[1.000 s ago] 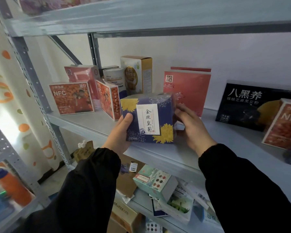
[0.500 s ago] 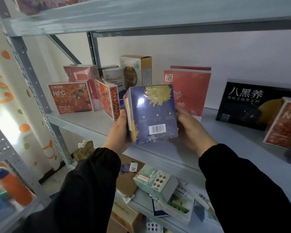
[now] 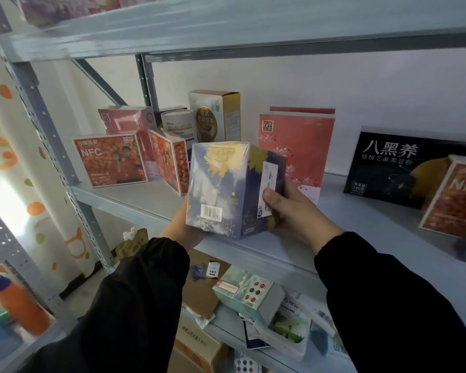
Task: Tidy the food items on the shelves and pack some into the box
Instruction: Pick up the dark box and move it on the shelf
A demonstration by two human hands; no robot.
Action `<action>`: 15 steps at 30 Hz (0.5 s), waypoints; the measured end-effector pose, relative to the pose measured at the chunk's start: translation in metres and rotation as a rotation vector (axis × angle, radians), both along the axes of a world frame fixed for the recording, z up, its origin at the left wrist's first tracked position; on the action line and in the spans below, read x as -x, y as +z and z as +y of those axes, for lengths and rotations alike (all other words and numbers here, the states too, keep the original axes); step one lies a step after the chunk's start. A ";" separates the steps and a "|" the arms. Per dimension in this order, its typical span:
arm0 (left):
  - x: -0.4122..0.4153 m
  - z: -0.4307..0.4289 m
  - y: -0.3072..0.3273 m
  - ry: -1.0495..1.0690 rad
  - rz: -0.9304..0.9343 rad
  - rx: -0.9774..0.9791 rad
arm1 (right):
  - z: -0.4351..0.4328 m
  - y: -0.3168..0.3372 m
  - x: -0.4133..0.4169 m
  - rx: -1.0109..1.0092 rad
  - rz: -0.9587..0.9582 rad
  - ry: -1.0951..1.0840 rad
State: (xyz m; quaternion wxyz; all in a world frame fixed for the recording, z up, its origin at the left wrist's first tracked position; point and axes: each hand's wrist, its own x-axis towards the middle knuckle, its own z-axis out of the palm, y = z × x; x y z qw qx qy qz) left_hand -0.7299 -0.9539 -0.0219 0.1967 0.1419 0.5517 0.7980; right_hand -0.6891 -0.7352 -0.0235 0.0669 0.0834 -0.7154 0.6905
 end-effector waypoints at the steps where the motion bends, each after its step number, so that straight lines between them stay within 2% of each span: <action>1: 0.009 -0.001 -0.004 0.047 0.044 -0.081 | 0.000 0.000 0.000 -0.010 0.019 -0.037; 4: 0.014 -0.006 -0.001 0.111 -0.091 -0.171 | 0.000 0.006 -0.002 -0.081 0.041 -0.113; 7: 0.022 -0.007 -0.007 0.106 -0.100 -0.228 | 0.000 0.005 -0.001 -0.141 0.077 -0.171; 12: 0.027 -0.004 -0.008 0.089 -0.165 -0.261 | 0.002 0.008 -0.005 -0.136 0.132 -0.189; 15: 0.037 -0.004 -0.014 0.106 -0.190 -0.207 | 0.003 0.008 -0.008 -0.172 0.145 -0.198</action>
